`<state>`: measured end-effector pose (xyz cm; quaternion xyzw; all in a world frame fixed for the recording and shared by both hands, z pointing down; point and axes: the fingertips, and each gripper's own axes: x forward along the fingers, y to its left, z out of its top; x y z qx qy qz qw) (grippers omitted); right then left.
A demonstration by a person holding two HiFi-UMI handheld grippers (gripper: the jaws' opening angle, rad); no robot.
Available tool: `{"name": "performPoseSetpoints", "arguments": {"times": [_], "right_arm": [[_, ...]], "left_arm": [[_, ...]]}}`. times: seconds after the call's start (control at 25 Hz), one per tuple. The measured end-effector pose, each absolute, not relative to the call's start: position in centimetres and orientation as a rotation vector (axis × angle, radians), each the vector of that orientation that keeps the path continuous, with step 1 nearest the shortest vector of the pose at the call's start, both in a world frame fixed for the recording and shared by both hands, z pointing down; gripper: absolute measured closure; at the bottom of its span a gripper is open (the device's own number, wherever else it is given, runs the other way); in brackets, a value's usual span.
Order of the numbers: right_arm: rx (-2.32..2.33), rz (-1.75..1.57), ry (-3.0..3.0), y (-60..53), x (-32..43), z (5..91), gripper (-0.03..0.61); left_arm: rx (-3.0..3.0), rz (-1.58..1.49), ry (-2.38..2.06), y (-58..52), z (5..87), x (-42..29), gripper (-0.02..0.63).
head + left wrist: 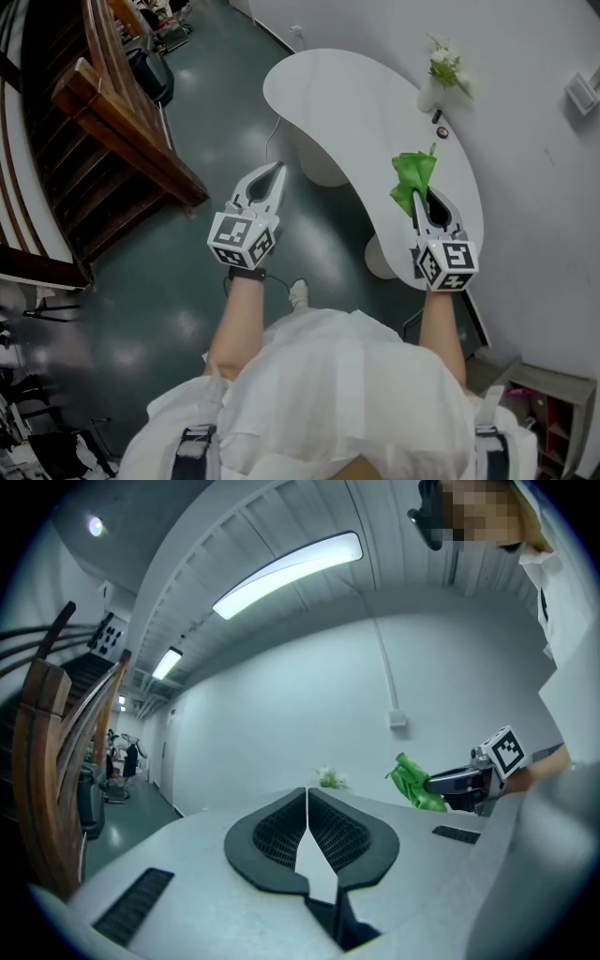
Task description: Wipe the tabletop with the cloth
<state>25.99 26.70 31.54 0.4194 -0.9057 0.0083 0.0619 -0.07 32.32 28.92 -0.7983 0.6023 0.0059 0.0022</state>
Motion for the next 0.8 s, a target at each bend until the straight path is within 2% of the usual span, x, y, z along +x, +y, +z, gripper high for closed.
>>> {"name": "performPoseSetpoints", "arguments": {"times": [0.48, 0.8], "right_arm": [[1.293, 0.037, -2.712, 19.3, 12.5, 32.4, 0.509], [1.191, 0.045, -2.716, 14.8, 5.8, 33.7, 0.509]], "left_arm": [[-2.509, 0.055, 1.892, 25.3, 29.4, -14.4, 0.593], [-2.543, 0.042, 1.902, 21.3, 31.2, -18.5, 0.594]]}}
